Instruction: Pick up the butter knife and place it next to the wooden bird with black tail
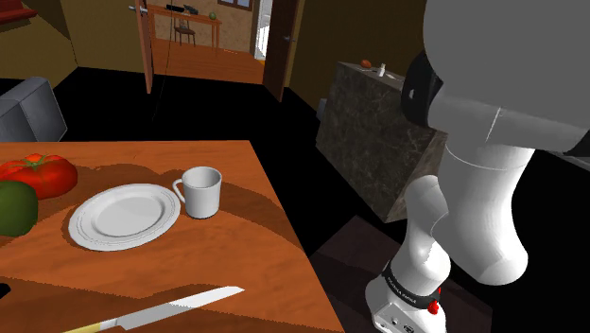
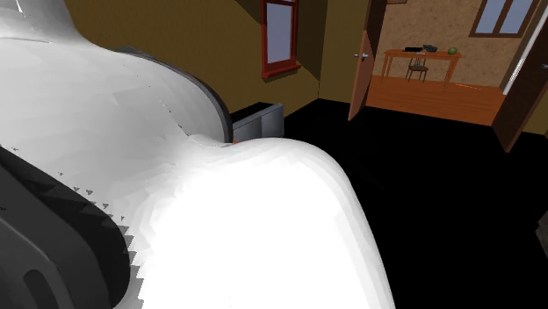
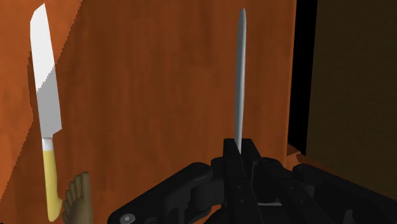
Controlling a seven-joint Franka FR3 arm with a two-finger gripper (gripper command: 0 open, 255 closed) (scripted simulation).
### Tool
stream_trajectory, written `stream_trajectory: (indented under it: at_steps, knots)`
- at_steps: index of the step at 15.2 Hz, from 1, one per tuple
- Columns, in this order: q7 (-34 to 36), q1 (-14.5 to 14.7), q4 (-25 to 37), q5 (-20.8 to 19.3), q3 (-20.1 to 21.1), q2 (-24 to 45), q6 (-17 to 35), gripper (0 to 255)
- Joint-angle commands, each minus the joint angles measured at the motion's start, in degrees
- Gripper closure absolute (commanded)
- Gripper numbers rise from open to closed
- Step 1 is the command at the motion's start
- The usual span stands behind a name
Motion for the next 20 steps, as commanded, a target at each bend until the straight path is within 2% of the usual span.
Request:
stream_trajectory:
  at_steps: [1,20]
  knots:
    - [0.1,0.0,-1.2,-0.2,-0.1,0.3,1.5,255]
    - [1.2,-0.8,-13.3,-1.7,-1.0,2.4,15.1,255]
